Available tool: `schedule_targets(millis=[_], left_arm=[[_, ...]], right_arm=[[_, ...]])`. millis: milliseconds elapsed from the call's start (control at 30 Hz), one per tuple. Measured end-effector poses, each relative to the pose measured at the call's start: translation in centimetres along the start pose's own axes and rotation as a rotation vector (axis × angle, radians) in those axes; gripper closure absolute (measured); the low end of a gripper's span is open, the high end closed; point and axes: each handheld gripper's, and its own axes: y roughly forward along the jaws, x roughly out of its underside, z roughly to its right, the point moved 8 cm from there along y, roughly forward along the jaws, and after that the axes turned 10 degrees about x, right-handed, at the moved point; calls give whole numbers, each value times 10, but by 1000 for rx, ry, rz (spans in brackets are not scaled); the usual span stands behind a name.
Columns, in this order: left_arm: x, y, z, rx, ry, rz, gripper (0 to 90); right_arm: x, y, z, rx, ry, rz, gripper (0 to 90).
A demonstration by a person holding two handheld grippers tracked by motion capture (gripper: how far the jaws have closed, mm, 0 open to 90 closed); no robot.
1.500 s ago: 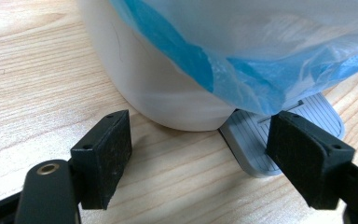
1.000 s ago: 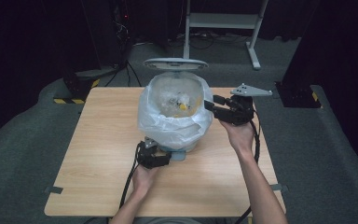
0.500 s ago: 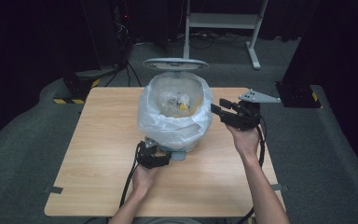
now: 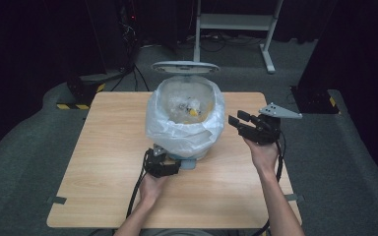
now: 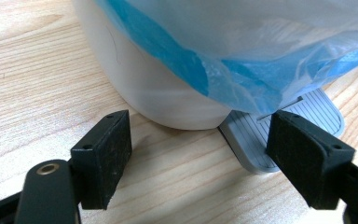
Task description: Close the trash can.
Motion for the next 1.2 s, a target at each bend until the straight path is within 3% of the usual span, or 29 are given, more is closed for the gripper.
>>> schedule_targets(millis=[367, 600, 1033, 1200], left_arm=[[0, 0, 0, -1, 7, -2, 221], [0, 0, 0, 5, 0, 5, 222], [0, 0, 0, 6, -3, 10, 221], [0, 0, 0, 7, -8, 9, 222]], right_arm=[[20, 1, 6, 34, 1, -23, 533], [39, 3, 12, 48, 32, -41, 530], [84, 11, 21, 85, 53, -108, 521], [101, 16, 22, 109, 28, -148, 512]])
